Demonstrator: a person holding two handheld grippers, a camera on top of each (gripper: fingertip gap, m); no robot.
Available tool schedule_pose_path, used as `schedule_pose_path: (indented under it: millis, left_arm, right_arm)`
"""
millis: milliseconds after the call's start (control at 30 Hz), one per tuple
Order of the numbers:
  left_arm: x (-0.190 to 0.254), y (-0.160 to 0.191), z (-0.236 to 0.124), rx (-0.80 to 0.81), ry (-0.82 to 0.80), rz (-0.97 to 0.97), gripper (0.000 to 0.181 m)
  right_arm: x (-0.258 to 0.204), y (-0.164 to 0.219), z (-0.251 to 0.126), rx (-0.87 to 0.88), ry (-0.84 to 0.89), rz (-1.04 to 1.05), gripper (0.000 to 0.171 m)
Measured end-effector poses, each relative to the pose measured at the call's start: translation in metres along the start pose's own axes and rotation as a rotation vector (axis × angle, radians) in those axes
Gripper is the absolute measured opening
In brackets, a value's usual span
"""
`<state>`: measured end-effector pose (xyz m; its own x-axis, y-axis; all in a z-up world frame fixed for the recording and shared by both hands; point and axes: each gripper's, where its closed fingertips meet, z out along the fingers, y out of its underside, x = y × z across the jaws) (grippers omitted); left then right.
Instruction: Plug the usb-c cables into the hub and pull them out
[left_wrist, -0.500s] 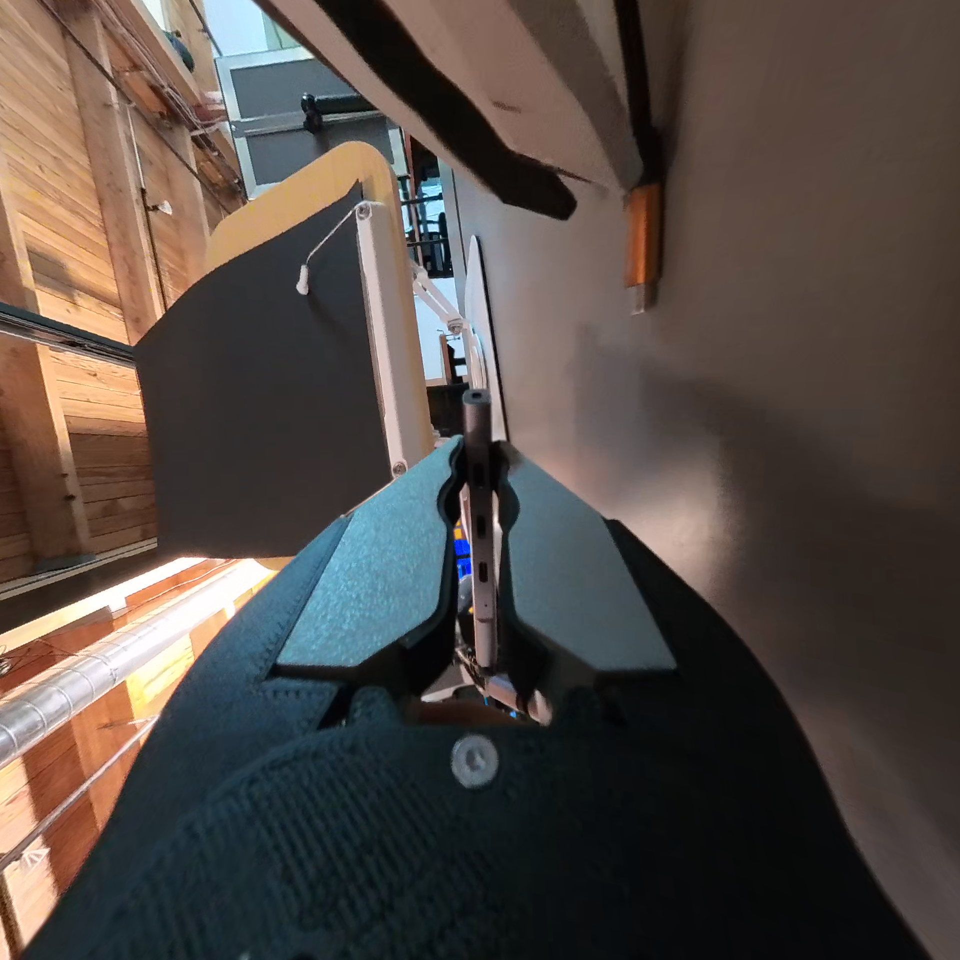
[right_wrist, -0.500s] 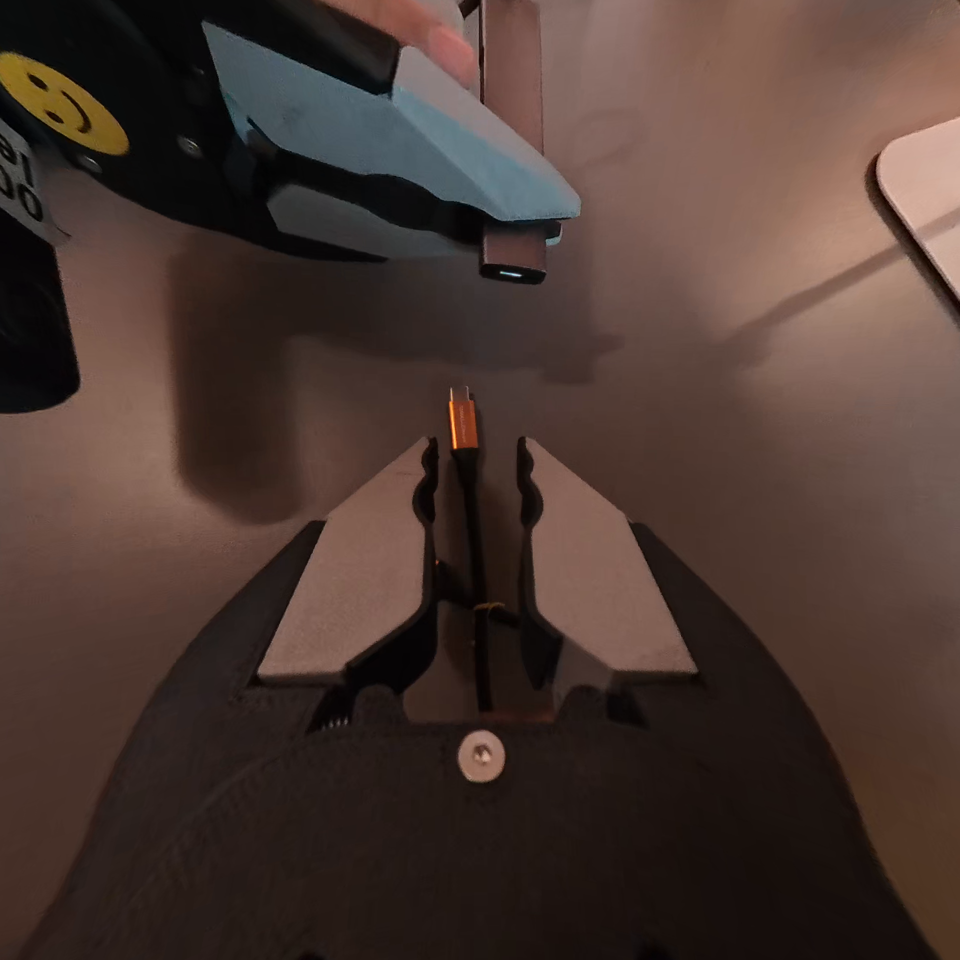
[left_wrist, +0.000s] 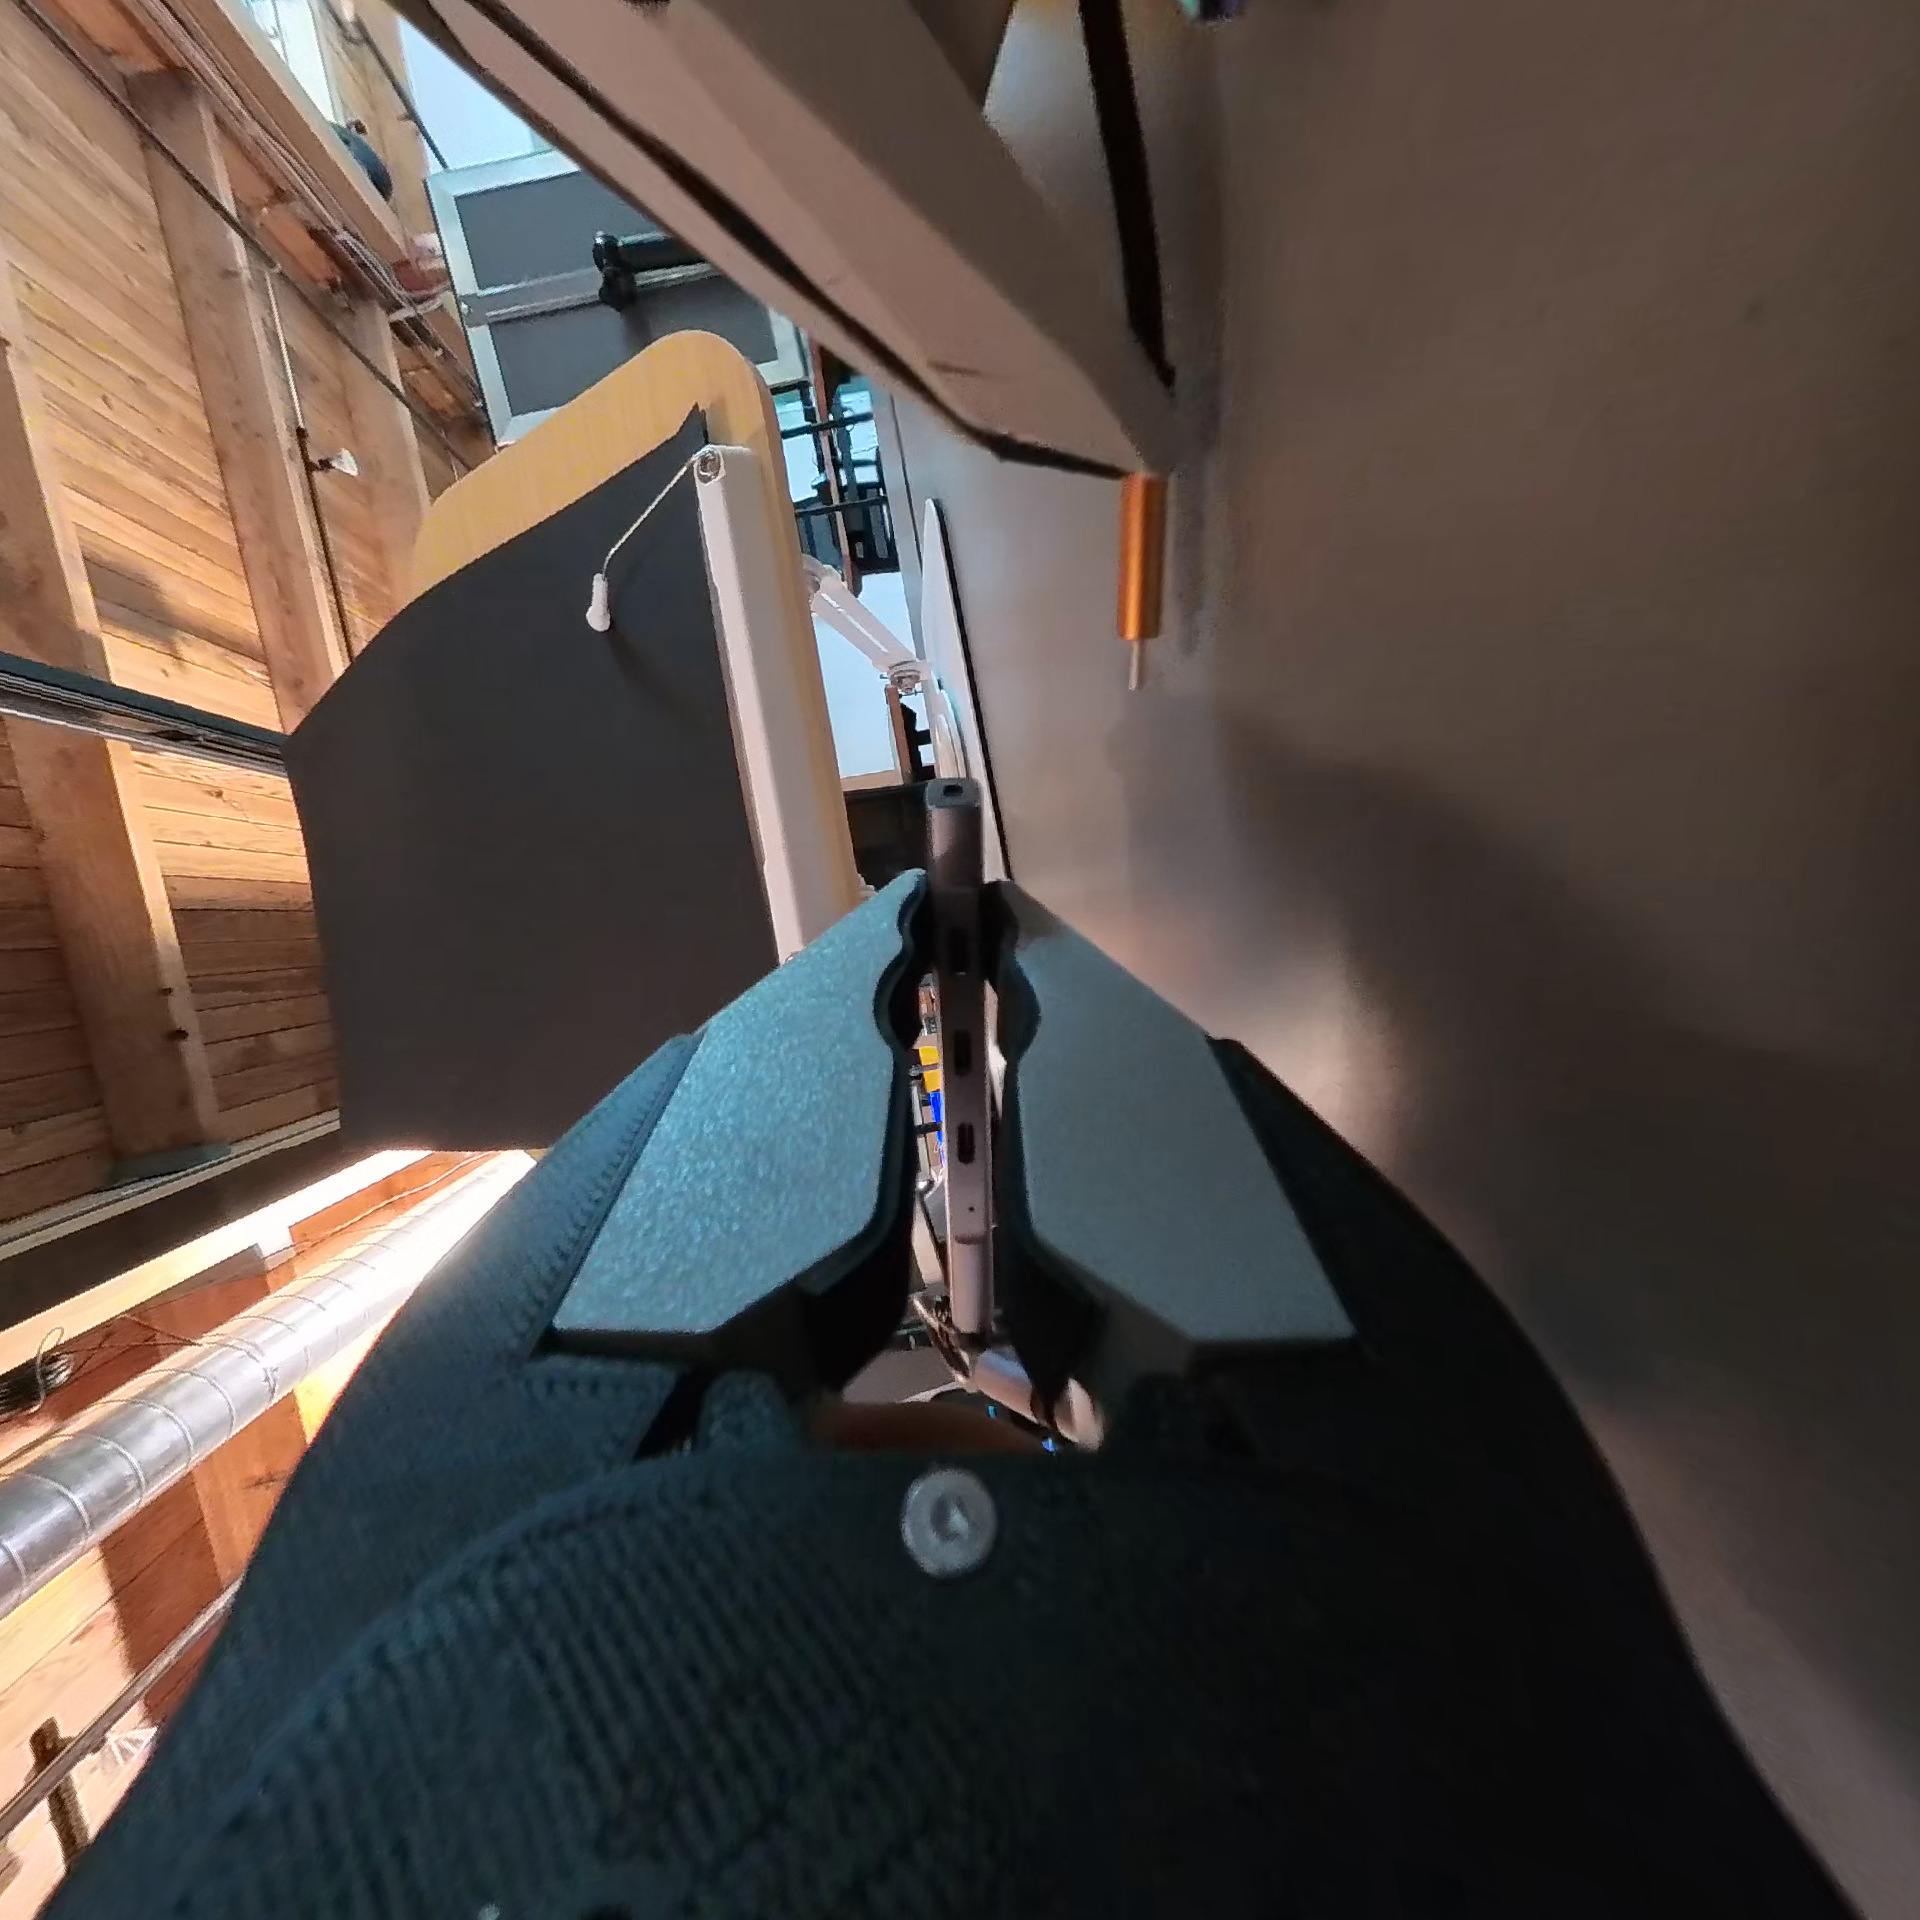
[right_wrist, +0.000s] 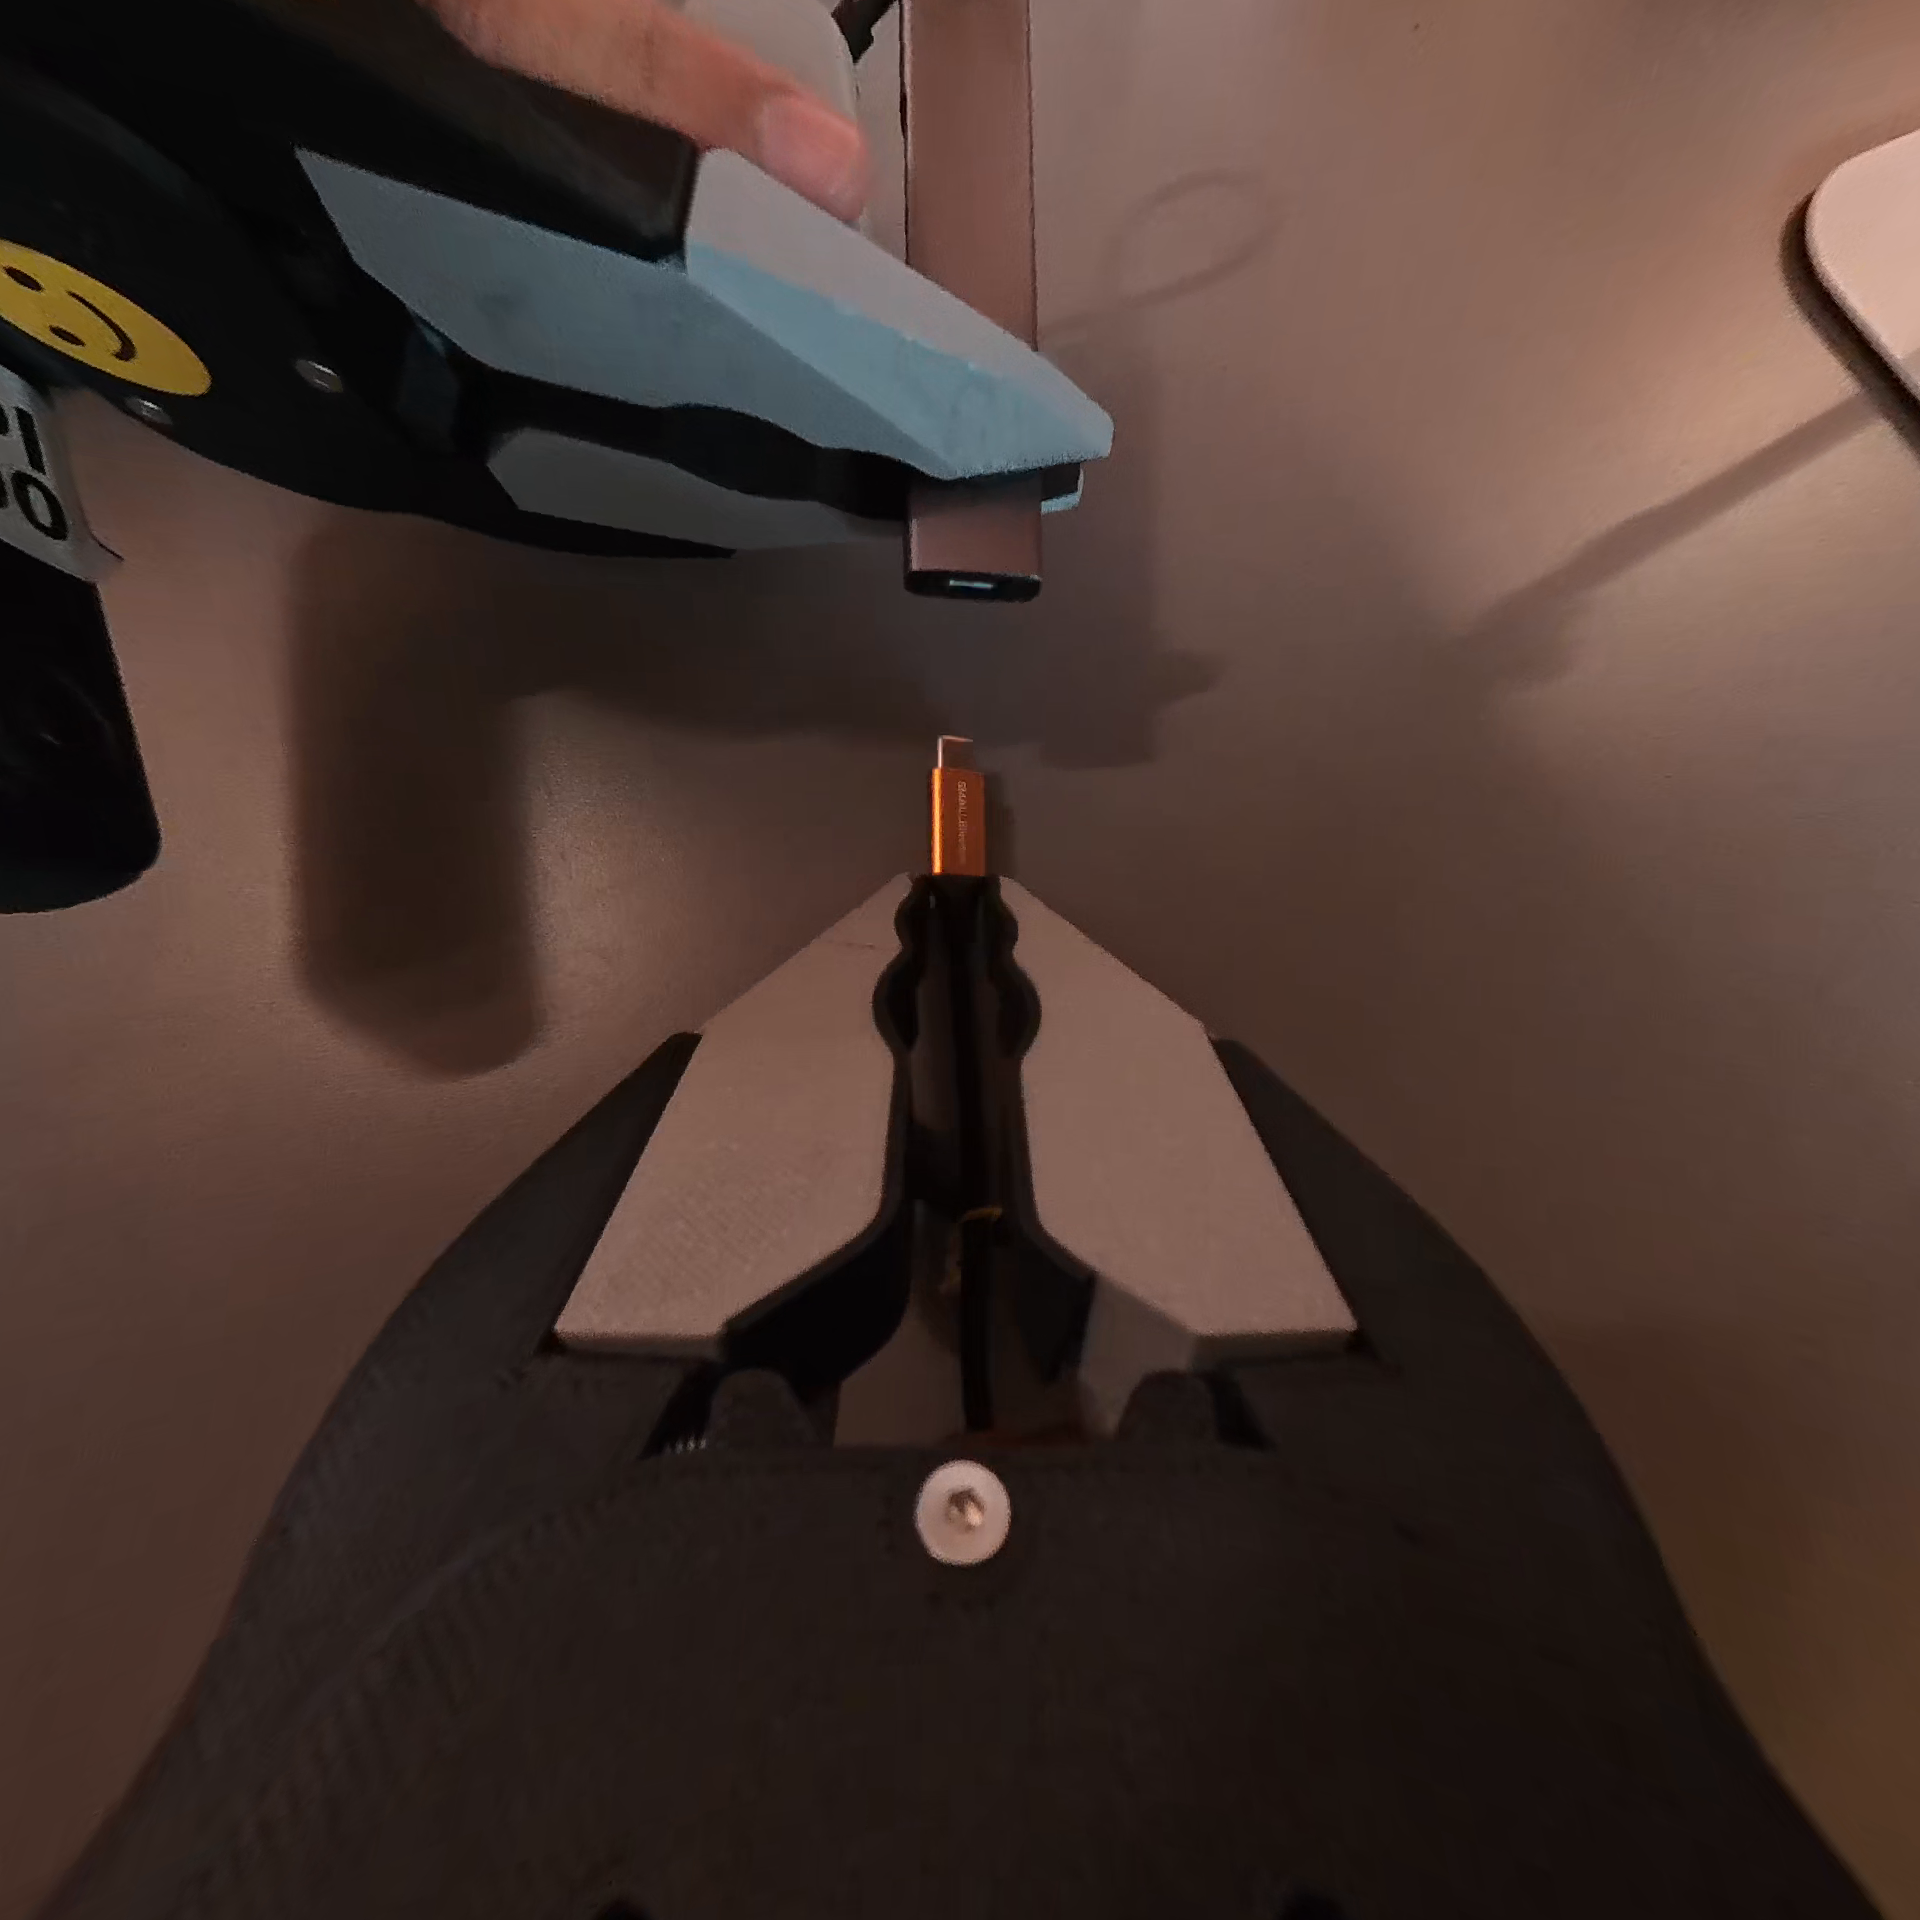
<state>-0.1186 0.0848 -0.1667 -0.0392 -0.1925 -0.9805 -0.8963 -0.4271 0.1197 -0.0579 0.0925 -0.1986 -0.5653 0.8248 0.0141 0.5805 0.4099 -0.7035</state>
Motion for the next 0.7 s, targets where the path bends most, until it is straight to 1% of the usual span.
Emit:
schedule_pose_path:
  millis: [267,500,700]
  left_arm:
    - [0.003,-0.004,0.0,0.005,0.01,0.009,0.006]
    - [0.008,-0.004,0.002,-0.007,0.031,0.02,0.006]
    - [0.011,-0.006,0.002,-0.026,0.046,0.043,0.007]
  right_arm:
    - [-0.001,-0.015,-0.007,0.071,0.033,-0.025,0.007]
    - [0.007,-0.016,-0.009,0.042,0.169,-0.115,0.007]
    - [0.008,-0.012,-0.003,-0.028,0.257,-0.212,0.007]
